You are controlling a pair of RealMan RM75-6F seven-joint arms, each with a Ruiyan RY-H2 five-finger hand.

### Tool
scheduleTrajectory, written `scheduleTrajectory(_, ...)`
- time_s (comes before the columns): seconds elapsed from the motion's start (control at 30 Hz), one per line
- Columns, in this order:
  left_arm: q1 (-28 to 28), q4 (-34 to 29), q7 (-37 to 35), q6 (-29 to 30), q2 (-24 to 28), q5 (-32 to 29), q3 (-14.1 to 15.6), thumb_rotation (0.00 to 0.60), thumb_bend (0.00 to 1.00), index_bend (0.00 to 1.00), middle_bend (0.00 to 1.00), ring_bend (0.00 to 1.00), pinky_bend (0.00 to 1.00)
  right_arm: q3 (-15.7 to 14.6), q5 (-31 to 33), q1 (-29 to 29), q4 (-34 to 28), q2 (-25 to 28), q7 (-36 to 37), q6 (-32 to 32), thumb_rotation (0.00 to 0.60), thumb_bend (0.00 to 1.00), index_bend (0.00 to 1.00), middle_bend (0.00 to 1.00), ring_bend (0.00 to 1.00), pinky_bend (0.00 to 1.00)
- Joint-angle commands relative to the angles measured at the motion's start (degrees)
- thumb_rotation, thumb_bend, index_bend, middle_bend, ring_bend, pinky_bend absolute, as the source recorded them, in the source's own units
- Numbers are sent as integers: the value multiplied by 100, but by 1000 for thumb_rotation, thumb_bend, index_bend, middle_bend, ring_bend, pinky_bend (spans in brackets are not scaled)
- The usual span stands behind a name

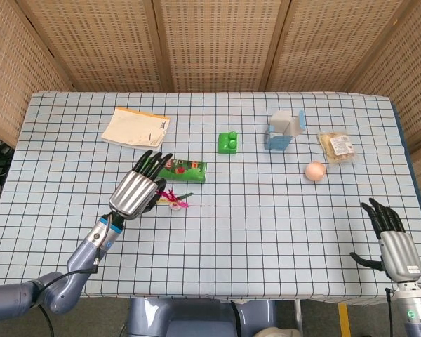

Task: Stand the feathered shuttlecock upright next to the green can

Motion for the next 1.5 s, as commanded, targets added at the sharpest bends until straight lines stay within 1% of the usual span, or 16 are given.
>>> scheduleTrajectory(0.03,81,51,-141,62,36,72,38,600,532,677,0,0,0,5,6,3,3,3,13,-4,600,9,12,0,0,0)
scheduleTrajectory(0.2,184,136,-297,105,117,149,93,600,532,677,0,0,0,1,-4,3,2,4,6,-2,600,8,11,0,0,0)
scheduleTrajectory(0.6,318,93,-617,216,242,247,24,600,533,678,0,0,0,-4,-8,4,4,-2,-21,-5,600,9,11,0,0,0)
scheduleTrajectory(0.9,388,102,-709,244,366,330,26,600,541,679,0,0,0,-13,-25,3,-8,-11,-54,2,600,9,12,0,0,0)
scheduleTrajectory(1.23,456,220,-816,192,471,265,5,600,540,678,0,0,0,-21,-25,7,-4,-18,-83,-12,600,8,12,0,0,0)
scheduleTrajectory(1.5,560,355,-920,178,558,284,70,600,535,677,0,0,0,-25,-32,5,8,-21,-79,-7,600,8,10,0,0,0)
